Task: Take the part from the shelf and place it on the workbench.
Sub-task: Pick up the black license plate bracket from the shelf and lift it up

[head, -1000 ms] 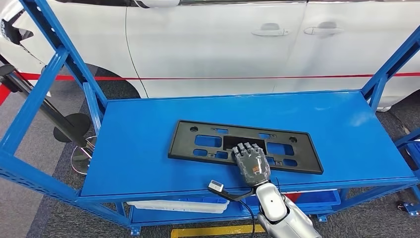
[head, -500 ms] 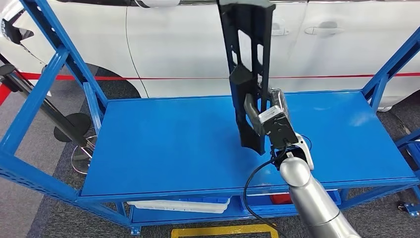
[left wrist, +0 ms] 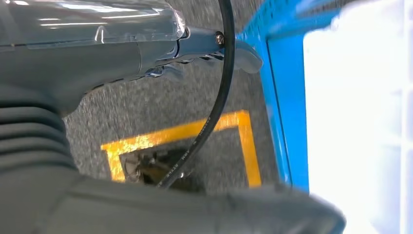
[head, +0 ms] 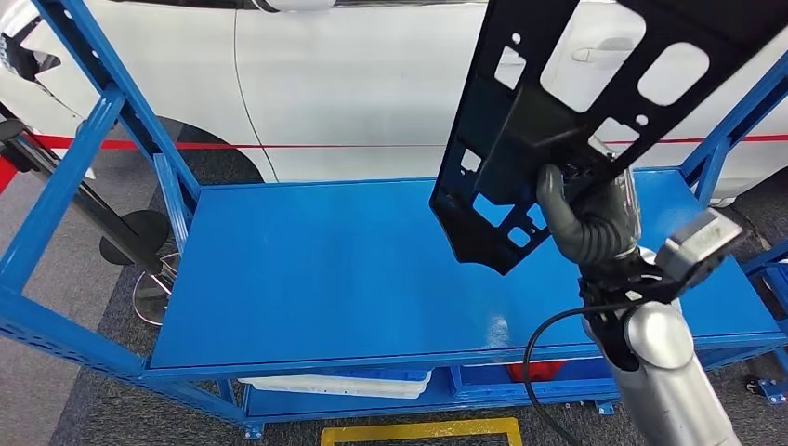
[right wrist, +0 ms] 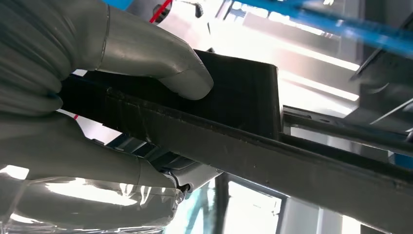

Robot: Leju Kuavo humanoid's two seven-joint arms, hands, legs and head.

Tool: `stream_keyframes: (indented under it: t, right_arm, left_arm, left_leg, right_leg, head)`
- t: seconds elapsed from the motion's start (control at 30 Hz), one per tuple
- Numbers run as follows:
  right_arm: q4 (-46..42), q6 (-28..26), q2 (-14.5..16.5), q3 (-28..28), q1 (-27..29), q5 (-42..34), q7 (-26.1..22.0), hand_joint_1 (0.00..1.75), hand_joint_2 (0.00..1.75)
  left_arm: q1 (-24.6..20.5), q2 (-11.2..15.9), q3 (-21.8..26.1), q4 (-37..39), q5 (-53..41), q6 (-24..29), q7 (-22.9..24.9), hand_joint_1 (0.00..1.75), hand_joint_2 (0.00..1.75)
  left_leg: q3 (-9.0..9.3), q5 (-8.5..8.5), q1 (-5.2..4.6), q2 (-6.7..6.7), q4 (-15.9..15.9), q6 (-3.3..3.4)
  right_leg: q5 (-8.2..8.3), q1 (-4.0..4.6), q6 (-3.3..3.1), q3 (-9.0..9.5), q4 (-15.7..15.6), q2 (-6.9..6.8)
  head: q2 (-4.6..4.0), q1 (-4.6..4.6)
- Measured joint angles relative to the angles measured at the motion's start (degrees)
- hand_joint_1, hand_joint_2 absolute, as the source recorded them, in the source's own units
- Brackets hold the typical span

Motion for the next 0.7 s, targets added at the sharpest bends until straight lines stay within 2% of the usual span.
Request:
stream_keyframes:
  t: [0.1, 0.2, 0.47, 0.7]
  right_arm:
    - [-3.30, 1.28, -0.80, -0.35, 4.74, 0.16, -3.54, 1.75, 1.75]
    - [-5.56, 1.68, -1.50, -0.69, 7.82, 0.00, -4.90, 1.75, 1.75]
    - [-7.99, 2.02, -2.36, -1.44, 10.89, -0.26, -5.37, 1.75, 1.75]
    - [-10.17, 5.78, -2.81, -2.06, 15.72, 0.93, -8.24, 1.75, 1.75]
  left_arm:
    - [0.59, 0.46, -2.88, -0.10, 2.18, -2.44, 0.00, 0.00, 0.00]
    - [1.07, 0.69, -4.55, -0.11, 2.85, -2.99, 0.00, 0.00, 0.00]
    - [1.30, 1.07, -6.43, -0.11, 2.95, -3.11, 0.00, 0.00, 0.00]
    - [1.28, 1.30, -6.48, 0.02, 4.11, -2.40, 0.57, 0.00, 0.00]
  left_leg:
    - [-0.03, -0.01, 0.01, -0.03, -0.02, 0.00]
    - [-0.03, -0.01, 0.01, -0.02, -0.05, 0.00]
    - [0.02, 0.02, 0.01, 0.00, -0.04, -0.01]
    - [-0.01, 0.01, 0.01, -0.01, -0.05, -0.01]
  right_leg:
    - [-0.01, 0.01, 0.00, -0.02, 0.00, -0.03]
    - [-0.01, 0.01, 0.00, -0.03, 0.00, 0.03]
    - [0.00, 0.01, 0.00, 0.02, 0.00, 0.01]
    - [-0.02, 0.01, -0.01, 0.00, 0.00, 0.00]
  head:
    - [0.00, -0.01]
    - [0.00, 0.00]
    - [0.00, 0.01]
    - [0.00, -0.01]
